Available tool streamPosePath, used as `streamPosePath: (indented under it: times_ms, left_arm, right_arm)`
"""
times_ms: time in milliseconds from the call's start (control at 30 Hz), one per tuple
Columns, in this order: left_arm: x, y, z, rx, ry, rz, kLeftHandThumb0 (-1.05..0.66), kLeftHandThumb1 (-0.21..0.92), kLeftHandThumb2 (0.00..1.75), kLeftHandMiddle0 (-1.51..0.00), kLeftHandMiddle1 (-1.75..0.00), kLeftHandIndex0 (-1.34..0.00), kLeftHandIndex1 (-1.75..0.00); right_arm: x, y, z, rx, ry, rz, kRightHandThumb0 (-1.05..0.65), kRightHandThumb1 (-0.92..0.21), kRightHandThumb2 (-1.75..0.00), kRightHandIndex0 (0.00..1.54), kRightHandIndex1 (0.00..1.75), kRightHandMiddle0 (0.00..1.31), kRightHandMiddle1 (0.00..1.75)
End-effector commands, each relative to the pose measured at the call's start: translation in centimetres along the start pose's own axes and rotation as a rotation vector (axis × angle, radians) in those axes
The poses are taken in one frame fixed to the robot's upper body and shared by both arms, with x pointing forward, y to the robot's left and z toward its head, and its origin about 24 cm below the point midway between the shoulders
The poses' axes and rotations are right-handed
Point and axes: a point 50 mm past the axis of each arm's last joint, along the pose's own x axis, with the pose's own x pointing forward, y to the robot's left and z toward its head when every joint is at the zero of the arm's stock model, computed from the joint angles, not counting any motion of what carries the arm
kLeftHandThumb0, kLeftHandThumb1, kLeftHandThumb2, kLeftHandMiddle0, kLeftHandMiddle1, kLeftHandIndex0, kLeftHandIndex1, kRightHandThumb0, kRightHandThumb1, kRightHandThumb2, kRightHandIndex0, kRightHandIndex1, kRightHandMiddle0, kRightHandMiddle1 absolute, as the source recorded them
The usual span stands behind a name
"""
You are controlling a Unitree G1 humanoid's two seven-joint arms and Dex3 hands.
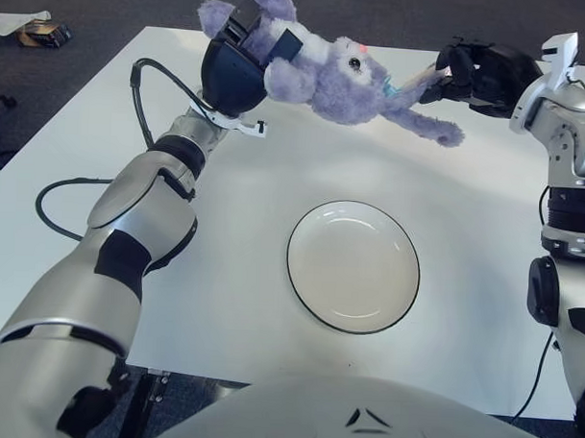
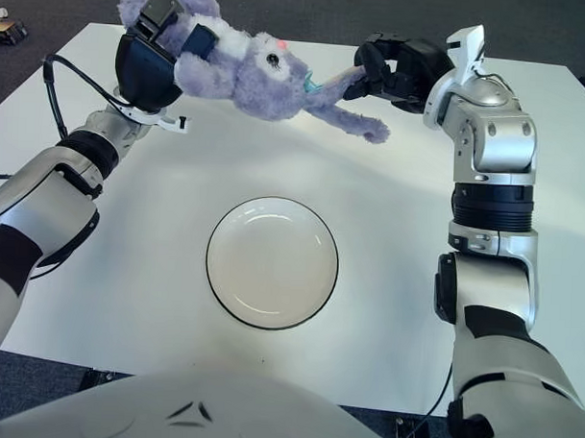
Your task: Put the doll into the plate.
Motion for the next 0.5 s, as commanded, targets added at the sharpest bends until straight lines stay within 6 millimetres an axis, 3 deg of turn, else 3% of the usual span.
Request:
streamPosePath:
  times_ms: [0,100,233,300,400,467]
  left_arm:
    - [1.5,0.2,0.0,-0.008,-0.026,0.064,-0.47,0.37,1.26,-1.38,-1.75,-0.58,-1.75]
    - [1.5,0.2,0.1,-0.008,-0.031,0.065,-0.47,0.36,1.26,-1.38,-1.75,-0.58,-1.75]
    - [1.7,0.2,0.2,-0.006,-0.047,0.067,-0.47,0.36,1.26,-1.38,-1.75,-0.58,-1.75]
    - [1.8,0.2,0.3,-0.004,-0.071,0.073,-0.47,0.36,1.26,-1.38,-1.75,-0.58,-1.75]
    - [2.0,0.2,0.3,-0.006,-0.092,0.082,-0.47,0.36,1.26,-1.38,-1.75,-0.58,-1.75]
    - [2.1,0.3,0.4,-0.010,-0.099,0.084,-0.47,0.36,1.26,-1.38,-1.75,-0.58,-1.75]
  right_arm:
    - [0.4,0.3,1.0,-0.030,-0.043,-0.002,-0.38,-0.72,-0.73,0.33,0.99,0.37,1.67]
    - [0.6,0.3,1.0,-0.029,-0.045,-0.002,-0.36,-0.84,-0.54,0.32,0.92,0.33,1.65]
    - [0.9,0.3,1.2,-0.026,-0.044,0.006,-0.36,-0.90,-0.46,0.31,0.89,0.29,1.66]
    - [1.2,-0.1,1.7,-0.022,-0.051,0.012,-0.49,-0.77,-0.57,0.29,0.81,0.12,1.39]
    - [1.4,-0.8,2.3,-0.020,-0.062,0.011,-0.57,-0.67,-0.68,0.25,0.74,0.04,1.21]
    - [1.6,-1.2,2.6,-0.020,-0.064,0.010,-0.60,-0.64,-0.71,0.22,0.71,0.02,1.18]
